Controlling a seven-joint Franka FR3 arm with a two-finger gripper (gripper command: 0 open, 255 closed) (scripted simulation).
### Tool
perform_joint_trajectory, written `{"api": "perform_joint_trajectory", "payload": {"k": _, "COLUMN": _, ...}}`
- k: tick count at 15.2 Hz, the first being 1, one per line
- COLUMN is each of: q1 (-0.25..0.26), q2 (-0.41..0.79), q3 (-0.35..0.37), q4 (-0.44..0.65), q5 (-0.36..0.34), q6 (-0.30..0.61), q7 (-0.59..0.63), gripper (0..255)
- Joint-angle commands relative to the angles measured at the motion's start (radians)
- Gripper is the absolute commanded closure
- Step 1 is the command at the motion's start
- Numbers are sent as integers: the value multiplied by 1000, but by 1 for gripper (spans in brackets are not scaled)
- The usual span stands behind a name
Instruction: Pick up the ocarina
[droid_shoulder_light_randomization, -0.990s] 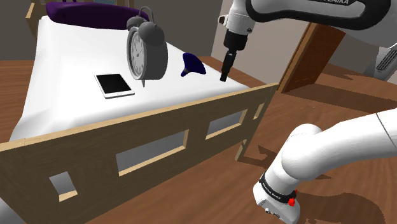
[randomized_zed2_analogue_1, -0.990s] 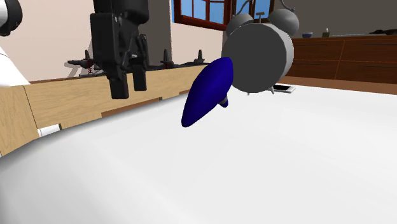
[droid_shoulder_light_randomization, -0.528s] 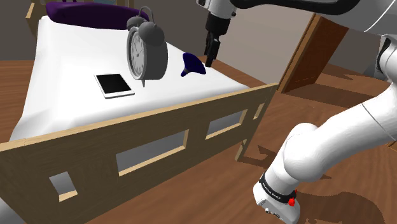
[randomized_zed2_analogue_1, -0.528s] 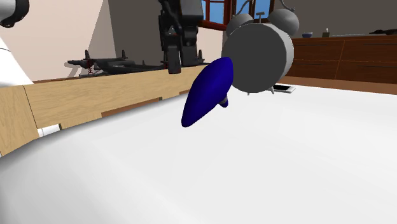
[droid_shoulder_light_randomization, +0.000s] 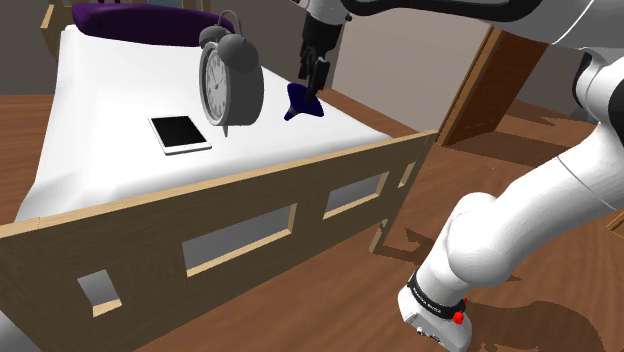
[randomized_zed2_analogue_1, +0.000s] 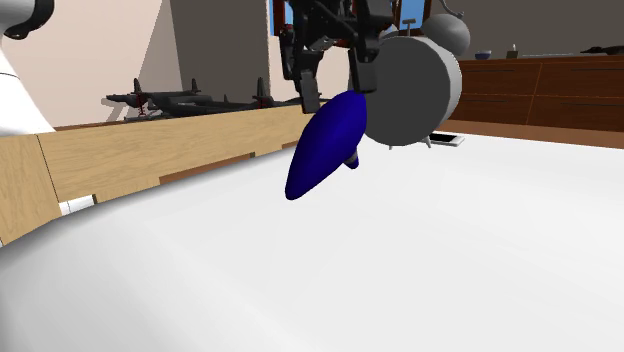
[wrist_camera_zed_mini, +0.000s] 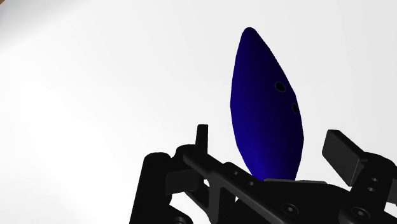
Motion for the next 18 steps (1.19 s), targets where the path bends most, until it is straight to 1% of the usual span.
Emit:
{"api": "perform_joint_trajectory", "payload": {"k": 1, "q1": 1, "q2": -4, "q3": -1, "q4": -30, "q5": -1, "q6": 27, "q7": 2, "gripper": 0}}
{"api": "perform_joint_trajectory", "payload": {"k": 3, "q1": 1, "q2": -11, "q3": -1, "q4": -71, "q5": -2, "q6": 60, "q7": 7, "gripper": 0}}
{"api": "perform_joint_trajectory", "payload": {"k": 5, "q1": 1, "q2": -11, "q3": -1, "q4": -71, "q5": -2, "q6": 60, "q7": 7, "gripper": 0}}
{"api": "perform_joint_trajectory", "payload": {"k": 6, "q1": 1, "q2": -11, "q3": -1, "q4": -72, "q5": -2, "q6": 61, "q7": 7, "gripper": 255}}
{"api": "perform_joint_trajectory", "payload": {"k": 15, "q1": 1, "q2": -11, "q3": -1, "q4": -71, "q5": -2, "q6": 60, "q7": 7, "gripper": 255}}
{"api": "perform_joint_trajectory", "payload": {"k": 18, "q1": 1, "q2": -3, "q3": -1, "q4": -23, "q5": -1, "q6": 21, "q7": 1, "gripper": 255}}
